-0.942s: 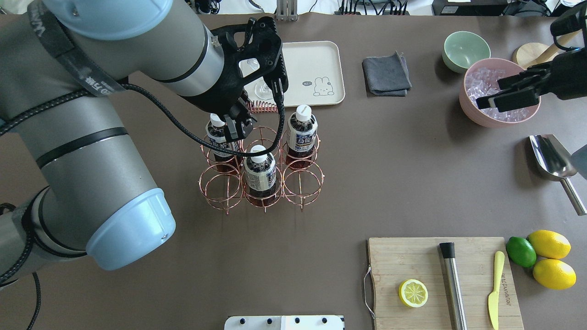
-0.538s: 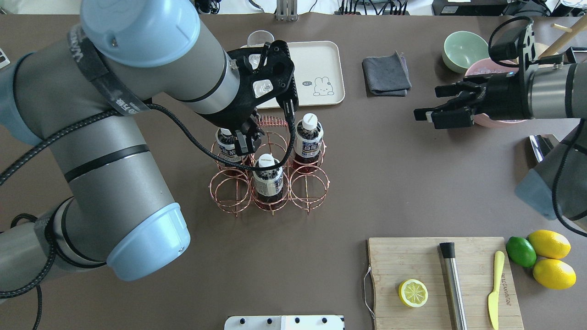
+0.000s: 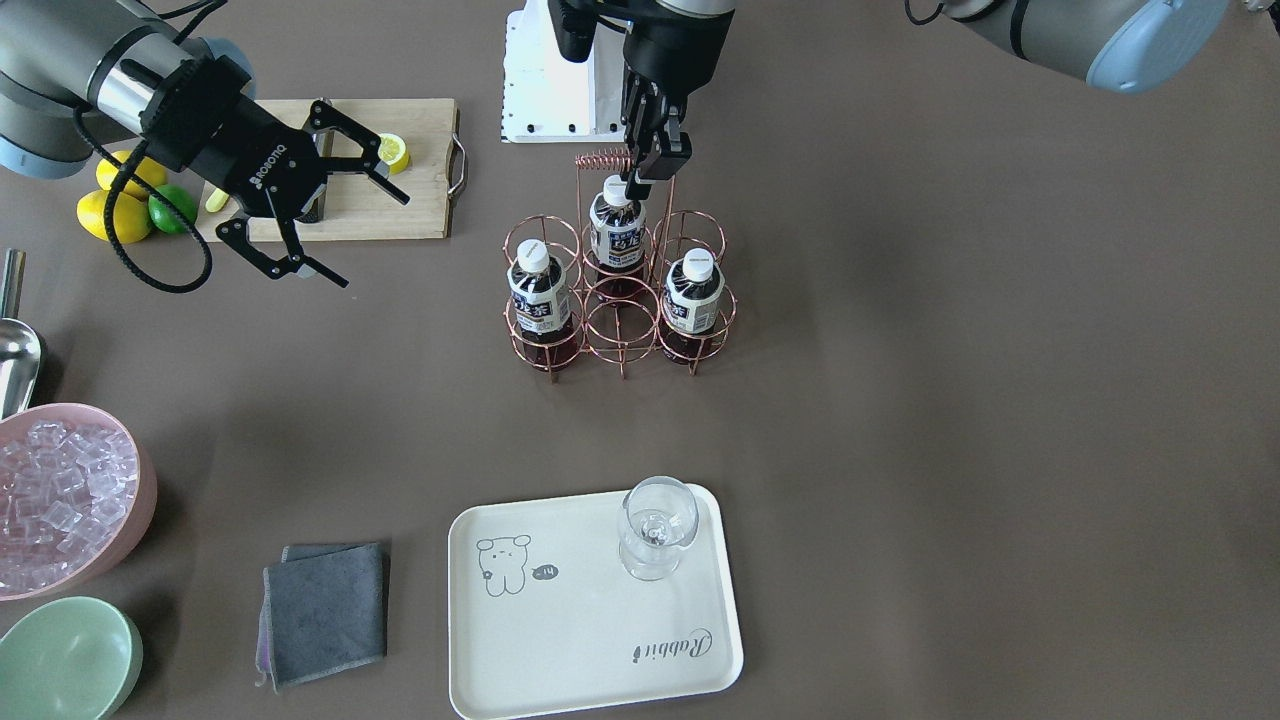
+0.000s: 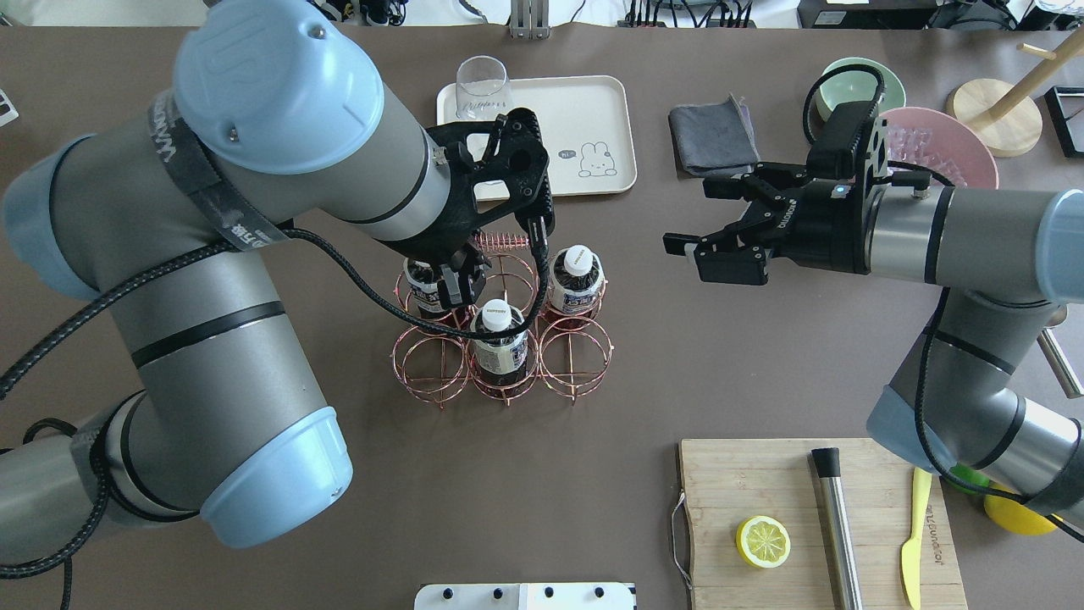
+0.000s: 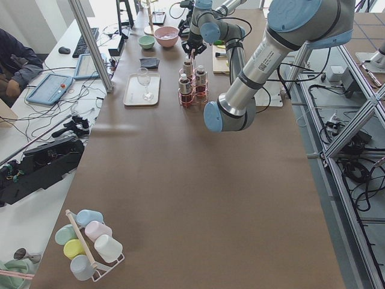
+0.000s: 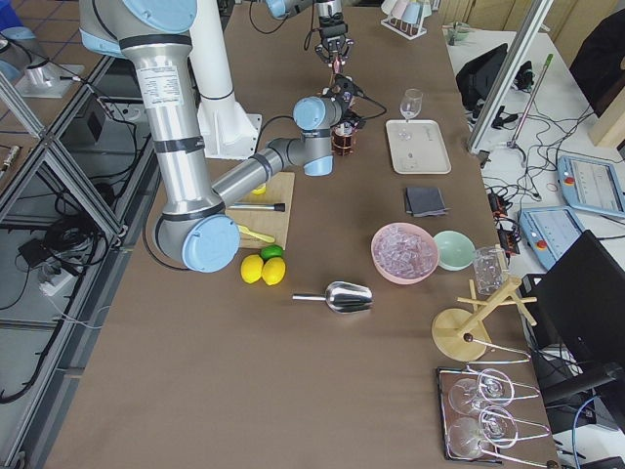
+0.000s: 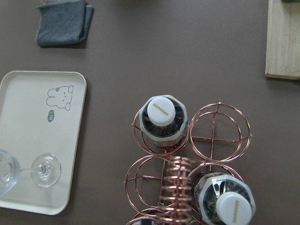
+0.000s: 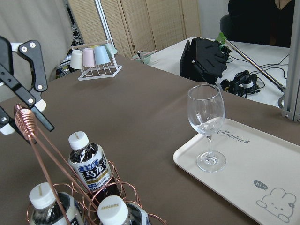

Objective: Take tea from basket to plate

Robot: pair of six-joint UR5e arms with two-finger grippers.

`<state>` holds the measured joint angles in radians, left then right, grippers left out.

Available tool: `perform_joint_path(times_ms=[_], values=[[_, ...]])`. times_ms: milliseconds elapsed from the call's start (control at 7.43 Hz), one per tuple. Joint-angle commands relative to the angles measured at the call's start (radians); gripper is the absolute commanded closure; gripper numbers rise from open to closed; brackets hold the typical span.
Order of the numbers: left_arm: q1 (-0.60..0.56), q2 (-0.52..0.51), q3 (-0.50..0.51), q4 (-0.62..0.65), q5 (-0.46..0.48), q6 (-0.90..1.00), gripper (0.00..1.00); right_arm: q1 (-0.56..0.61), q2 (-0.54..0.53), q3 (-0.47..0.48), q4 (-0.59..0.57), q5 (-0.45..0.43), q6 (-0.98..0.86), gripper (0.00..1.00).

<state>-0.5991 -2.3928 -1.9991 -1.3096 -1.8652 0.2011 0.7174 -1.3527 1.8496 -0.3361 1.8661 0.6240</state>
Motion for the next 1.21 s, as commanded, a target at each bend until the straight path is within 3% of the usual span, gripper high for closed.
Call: perform_joint_path(times_ms=[0,404,1077], values=[[0.001,-0.002,-0.006,0.001,0.001,-0.002,1.00,-0.097,0.015,-0.003,0.005,-0.146,-0.149,0.00],[-0.002,-0.002,-0.010,0.003,0.003,-0.002,1.00,-0.189,0.072,-0.050,-0.004,-0.276,-0.168,0.00],[-0.005,-0.002,-0.009,0.006,0.001,-0.002,1.00,-0.282,0.124,-0.111,-0.006,-0.410,-0.239,0.00]])
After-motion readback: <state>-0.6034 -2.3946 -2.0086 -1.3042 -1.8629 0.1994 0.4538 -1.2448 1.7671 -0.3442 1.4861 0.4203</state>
